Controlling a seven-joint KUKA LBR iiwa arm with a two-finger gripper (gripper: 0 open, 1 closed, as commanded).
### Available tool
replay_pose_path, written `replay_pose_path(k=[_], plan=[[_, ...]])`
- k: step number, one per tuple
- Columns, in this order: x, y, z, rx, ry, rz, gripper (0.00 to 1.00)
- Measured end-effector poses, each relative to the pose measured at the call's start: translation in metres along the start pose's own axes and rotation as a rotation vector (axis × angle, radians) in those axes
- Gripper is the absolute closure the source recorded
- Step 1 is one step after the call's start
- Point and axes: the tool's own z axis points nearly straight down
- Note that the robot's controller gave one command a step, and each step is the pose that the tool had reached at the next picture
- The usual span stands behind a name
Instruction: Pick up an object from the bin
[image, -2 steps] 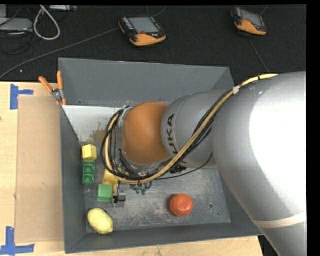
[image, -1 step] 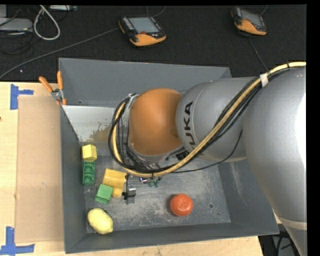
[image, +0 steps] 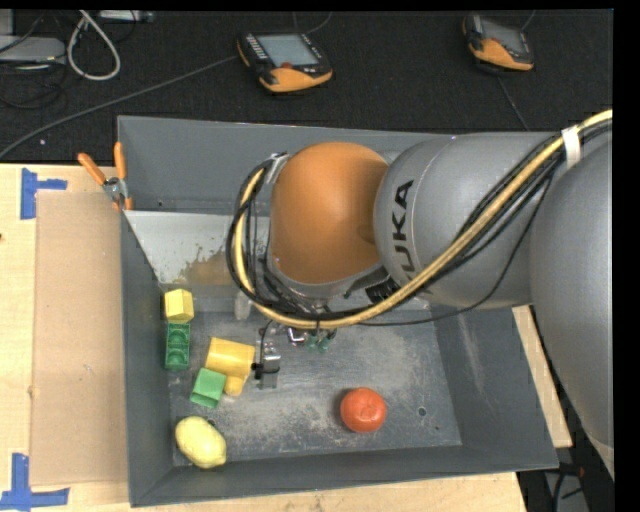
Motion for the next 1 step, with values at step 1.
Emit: replay_pose_path(k=[1], plan=[[-0.0041,-0.0016,0.0435,-0.002,-0.004,-0.037,0.0]])
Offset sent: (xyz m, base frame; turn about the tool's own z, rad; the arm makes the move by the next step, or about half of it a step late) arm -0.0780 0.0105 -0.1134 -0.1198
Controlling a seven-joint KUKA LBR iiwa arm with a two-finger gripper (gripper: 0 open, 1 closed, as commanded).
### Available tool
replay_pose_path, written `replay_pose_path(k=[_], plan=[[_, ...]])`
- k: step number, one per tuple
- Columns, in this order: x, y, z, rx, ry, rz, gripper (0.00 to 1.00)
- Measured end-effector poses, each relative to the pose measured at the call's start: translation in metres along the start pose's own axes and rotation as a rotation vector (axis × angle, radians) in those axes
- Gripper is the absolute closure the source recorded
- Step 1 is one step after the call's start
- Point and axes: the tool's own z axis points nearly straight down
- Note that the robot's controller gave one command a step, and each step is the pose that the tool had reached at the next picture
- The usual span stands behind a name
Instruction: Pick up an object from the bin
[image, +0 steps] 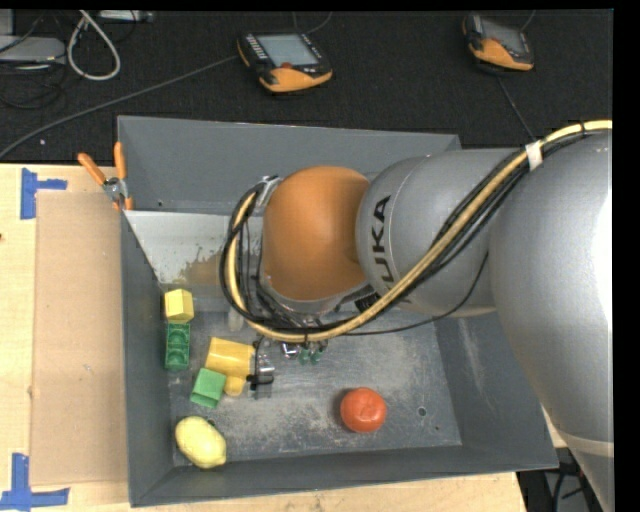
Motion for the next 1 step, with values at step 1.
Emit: replay_pose_path(k=[1], plan=[[0.0602,0.0149,0.0541,-0.002,-0.011,-0.065,0.0]])
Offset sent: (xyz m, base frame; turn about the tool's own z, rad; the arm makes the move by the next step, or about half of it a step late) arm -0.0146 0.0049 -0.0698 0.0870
